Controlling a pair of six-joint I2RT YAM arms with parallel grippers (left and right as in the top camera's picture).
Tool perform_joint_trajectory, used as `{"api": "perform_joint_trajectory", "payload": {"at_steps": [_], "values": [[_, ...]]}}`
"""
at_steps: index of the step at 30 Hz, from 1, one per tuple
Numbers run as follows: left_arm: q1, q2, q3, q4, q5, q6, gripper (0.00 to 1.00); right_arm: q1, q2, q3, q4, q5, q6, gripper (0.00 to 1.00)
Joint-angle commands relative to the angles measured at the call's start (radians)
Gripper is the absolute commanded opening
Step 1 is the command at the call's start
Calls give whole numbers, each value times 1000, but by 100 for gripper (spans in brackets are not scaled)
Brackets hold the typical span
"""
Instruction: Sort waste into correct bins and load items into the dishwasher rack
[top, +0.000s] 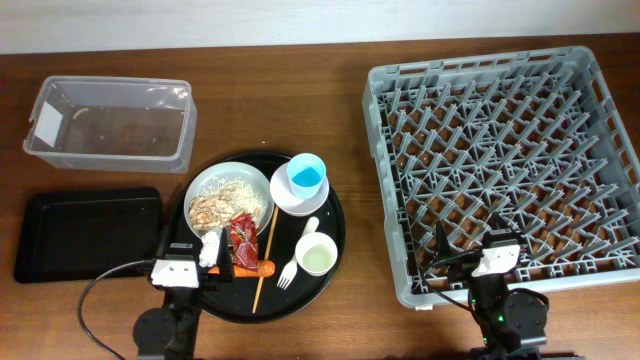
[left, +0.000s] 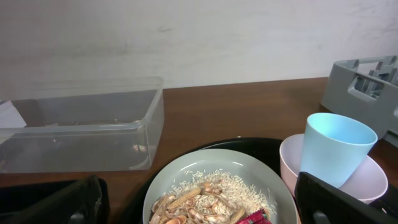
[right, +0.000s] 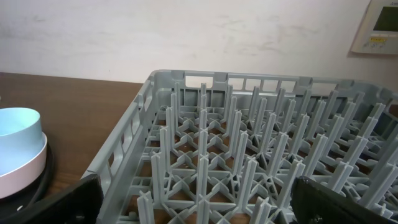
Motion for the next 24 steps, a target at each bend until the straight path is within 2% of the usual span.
{"api": "perform_joint_trajectory", "payload": {"at_steps": [1, 24], "values": [[-2, -6, -6, -3, -4, 16, 99, 8, -6, -5, -5, 5, -7, 99], [-2, -6, -6, 4, -4, 15, 99, 8, -6, -5, 2, -43, -5, 99]]}}
